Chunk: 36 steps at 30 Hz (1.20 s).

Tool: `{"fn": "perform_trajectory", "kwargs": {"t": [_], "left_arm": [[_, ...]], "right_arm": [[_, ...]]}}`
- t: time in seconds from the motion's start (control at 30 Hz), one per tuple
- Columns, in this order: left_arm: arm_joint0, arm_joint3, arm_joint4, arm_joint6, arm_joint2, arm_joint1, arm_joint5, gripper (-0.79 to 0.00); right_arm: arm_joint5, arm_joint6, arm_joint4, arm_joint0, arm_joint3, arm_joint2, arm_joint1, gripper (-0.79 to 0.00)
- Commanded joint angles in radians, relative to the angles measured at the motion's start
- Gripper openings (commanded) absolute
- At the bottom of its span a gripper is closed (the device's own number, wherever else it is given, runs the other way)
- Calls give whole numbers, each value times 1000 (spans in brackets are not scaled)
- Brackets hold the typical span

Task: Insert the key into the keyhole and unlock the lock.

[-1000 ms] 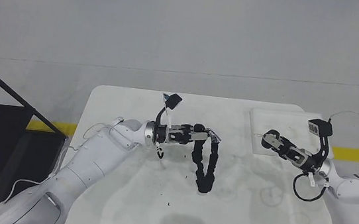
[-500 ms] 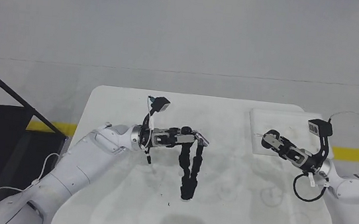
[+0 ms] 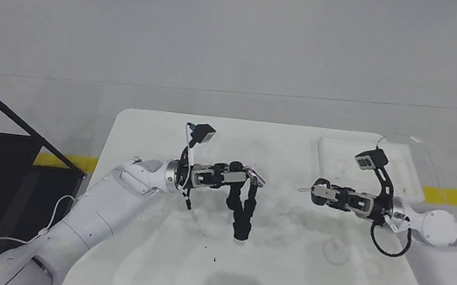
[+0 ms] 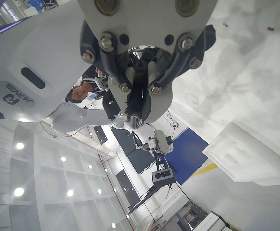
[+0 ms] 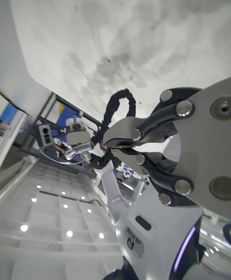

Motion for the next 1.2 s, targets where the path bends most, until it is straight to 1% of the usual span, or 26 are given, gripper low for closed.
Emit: {"fn": "perform_trajectory", "kwargs": {"t": [0.0, 0.07, 0.17, 0.27, 0.4, 0.47, 0.53, 0.63, 0.77, 0.87, 1.07, 1.17], "left_arm": [[0, 0, 0, 0, 0, 0, 0, -785], [0, 0, 0, 0, 0, 0, 0, -785], [0, 0, 0, 0, 0, 0, 0, -785], [0, 0, 0, 0, 0, 0, 0, -785], [3, -1, -7, 12, -3, 0, 3, -785], [30, -24, -82, 72, -24, -4, -9, -785], [49, -7, -126, 94, -40, -6, -28, -785], [61, 21, -177, 110, -50, -15, -37, -785], [52, 76, -195, 56, -39, -32, -46, -785], [45, 112, -233, 46, -34, -48, -45, -785], [33, 140, -223, 49, -29, -70, -48, -785], [33, 140, -224, 49, -29, -71, -48, -785]], "right_arm": [[68, 52, -3, 41, 12, -24, -6, -785], [131, 64, -10, 90, 35, -57, -17, -785], [174, 59, -8, 149, 89, -103, -37, -785], [172, 68, 26, 201, 175, -137, -59, -785], [99, 88, 61, 239, 281, -187, -91, -785], [64, 67, 84, 244, 294, -203, -106, -785], [5, 8, 44, 242, 277, -206, -113, -785], [-98, -95, -70, 205, 209, -206, -111, -785], [-213, -210, -175, 151, 136, -193, -96, -785], [-304, -301, -240, 129, 106, -184, -86, -785], [-304, -301, -240, 129, 106, -184, -86, -785], [-304, -301, -240, 129, 106, -184, -86, -785]]}}
